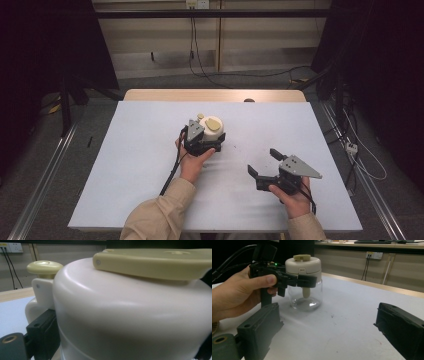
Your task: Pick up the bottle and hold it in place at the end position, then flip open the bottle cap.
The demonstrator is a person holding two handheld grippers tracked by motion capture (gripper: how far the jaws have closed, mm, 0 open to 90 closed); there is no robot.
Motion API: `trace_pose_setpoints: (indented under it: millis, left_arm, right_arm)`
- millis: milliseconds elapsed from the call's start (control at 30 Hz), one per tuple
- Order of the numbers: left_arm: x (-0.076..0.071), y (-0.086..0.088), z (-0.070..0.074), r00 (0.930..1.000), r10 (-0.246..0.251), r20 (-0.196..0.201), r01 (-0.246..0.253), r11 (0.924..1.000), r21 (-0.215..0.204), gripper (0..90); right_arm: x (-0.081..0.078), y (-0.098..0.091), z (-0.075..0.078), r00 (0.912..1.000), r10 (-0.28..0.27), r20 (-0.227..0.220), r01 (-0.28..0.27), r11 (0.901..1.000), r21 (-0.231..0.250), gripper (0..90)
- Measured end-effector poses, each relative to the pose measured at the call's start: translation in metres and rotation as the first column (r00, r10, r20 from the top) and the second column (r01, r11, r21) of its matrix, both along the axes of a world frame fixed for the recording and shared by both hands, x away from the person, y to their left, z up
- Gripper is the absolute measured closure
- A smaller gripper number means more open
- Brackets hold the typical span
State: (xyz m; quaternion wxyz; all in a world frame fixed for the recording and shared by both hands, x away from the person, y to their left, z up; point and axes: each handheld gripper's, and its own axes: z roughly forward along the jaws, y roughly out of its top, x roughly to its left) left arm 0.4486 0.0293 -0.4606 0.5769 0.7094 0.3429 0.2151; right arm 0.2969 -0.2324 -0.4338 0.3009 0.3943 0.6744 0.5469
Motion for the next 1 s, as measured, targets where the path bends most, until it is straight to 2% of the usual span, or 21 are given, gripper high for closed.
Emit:
trace_pose_setpoints:
  millis: [100, 300, 433, 600, 800, 1000]
  left_arm:
    - [0.000, 0.000, 0.000, 1.0000, 0.002, 0.002, -0.002, 1.0000, 0.000, 6.7]
    - [0.000, 0.000, 0.000, 1.0000, 0.002, 0.002, -0.002, 1.0000, -0.001, 6.7]
    - [0.000, 0.000, 0.000, 1.0000, 0.002, 0.002, -0.002, 1.0000, -0.004, 6.7]
    - [0.000, 0.000, 0.000, 1.0000, 0.001, 0.003, -0.001, 1.0000, -0.004, 6.7]
    - [0.000, 0.000, 0.000, 1.0000, 0.000, 0.003, 0.000, 1.0000, -0.004, 6.7]
    - [0.000, 0.000, 0.000, 1.0000, 0.001, 0.002, -0.001, 1.0000, -0.004, 6.7]
  right_arm:
    - [0.005, 0.004, 0.002, 0.9999, 0.013, -0.011, -0.013, 0.9999, 0.006, 5.8]
    - [0.017, 0.009, 0.006, 0.9998, -0.004, -0.017, 0.004, 1.0000, -0.001, 5.7]
    - [0.024, 0.016, 0.007, 0.9996, 0.001, -0.028, -0.002, 0.9995, -0.031, 5.8]
    - [0.034, 0.024, 0.010, 0.9993, -0.004, -0.036, 0.002, 0.9995, -0.032, 6.9]
    - [0.043, 0.030, 0.012, 0.9985, 0.009, -0.054, -0.010, 0.9995, -0.030, 9.8]
    - [0.048, 0.034, 0.019, 0.9984, 0.021, -0.052, -0.021, 0.9998, -0.005, 18.9]
